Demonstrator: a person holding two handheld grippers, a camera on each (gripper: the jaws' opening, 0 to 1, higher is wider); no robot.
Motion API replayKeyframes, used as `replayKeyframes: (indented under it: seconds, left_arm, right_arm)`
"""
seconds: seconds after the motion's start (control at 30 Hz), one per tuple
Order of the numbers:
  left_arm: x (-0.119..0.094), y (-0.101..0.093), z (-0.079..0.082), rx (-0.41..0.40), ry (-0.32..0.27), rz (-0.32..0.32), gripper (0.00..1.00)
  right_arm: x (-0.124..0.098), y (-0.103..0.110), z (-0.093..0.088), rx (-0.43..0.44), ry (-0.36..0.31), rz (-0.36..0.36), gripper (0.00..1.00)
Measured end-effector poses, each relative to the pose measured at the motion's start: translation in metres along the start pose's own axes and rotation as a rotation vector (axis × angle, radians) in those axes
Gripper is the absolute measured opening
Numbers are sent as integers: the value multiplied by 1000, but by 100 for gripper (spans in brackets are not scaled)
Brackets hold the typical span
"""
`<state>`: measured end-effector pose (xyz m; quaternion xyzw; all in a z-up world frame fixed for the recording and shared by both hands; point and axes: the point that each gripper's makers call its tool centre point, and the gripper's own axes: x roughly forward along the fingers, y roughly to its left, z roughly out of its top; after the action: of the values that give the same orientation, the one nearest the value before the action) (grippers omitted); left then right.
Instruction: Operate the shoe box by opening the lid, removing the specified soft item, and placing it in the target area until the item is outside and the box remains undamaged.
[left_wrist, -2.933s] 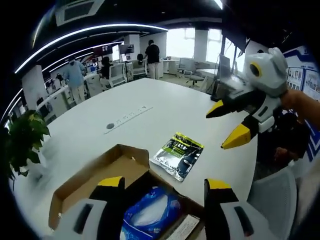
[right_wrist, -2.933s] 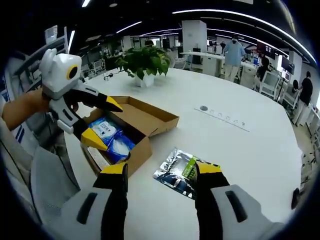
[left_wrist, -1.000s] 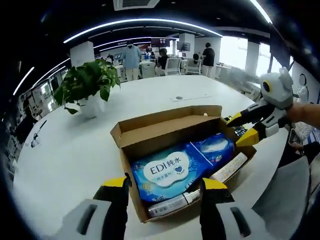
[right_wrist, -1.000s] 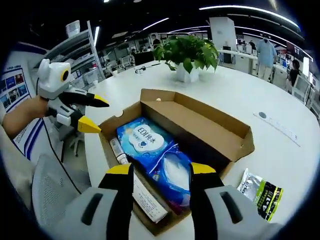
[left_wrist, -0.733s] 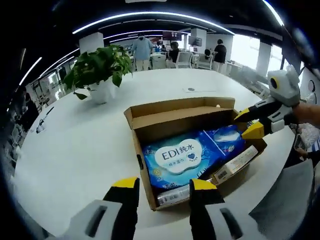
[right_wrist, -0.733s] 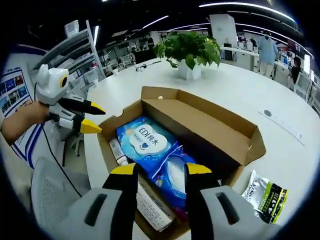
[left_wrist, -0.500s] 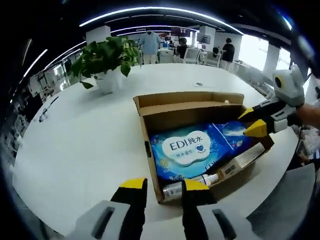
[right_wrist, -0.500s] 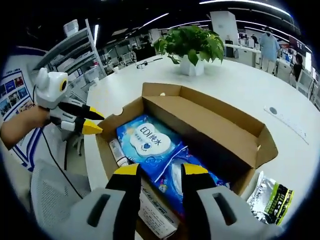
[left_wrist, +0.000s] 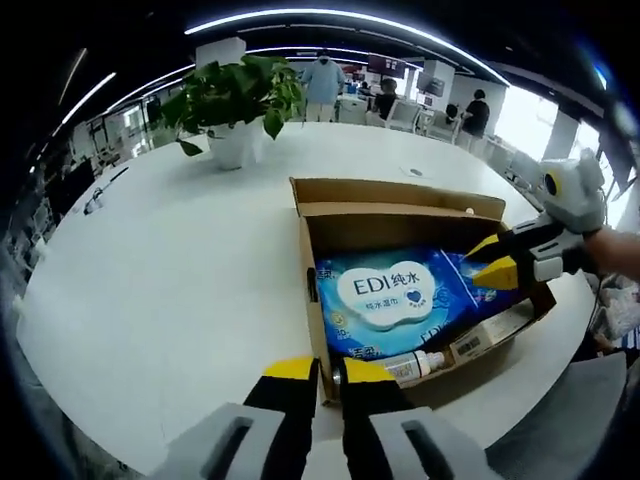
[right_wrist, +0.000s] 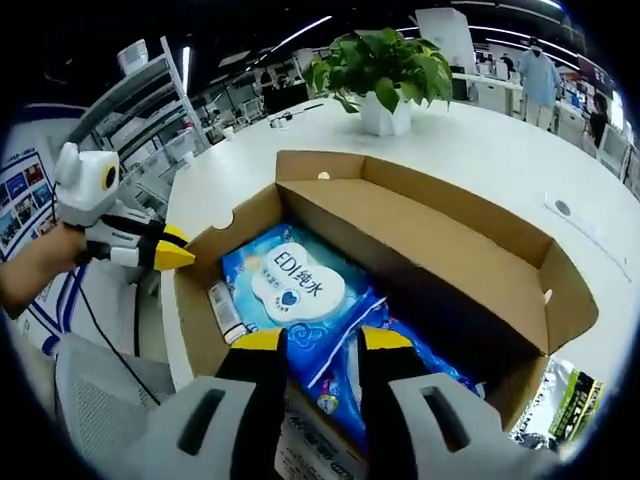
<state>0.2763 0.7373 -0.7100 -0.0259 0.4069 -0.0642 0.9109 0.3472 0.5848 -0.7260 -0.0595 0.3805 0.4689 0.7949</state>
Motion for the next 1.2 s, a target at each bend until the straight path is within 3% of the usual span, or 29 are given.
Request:
replayKeyframes:
  seconds: [0.37, 0.6, 0.93, 1.2]
  left_arm:
    - [1, 0, 0, -21, -5, -6, 6]
    - [1, -1, 0, -16, -6, -4, 6]
    - [1, -1, 0, -26, -15, -3, 6]
    - [1, 1, 1, -22, -19, -3, 6]
  right_arm:
    - [11, -5, -7, 8, 57, -27, 18]
    - [9, -8, -11, 15, 80, -55, 19]
    - [18, -3, -8, 27, 79, -43, 18]
    - [29, -5, -5, 86, 77, -41, 12]
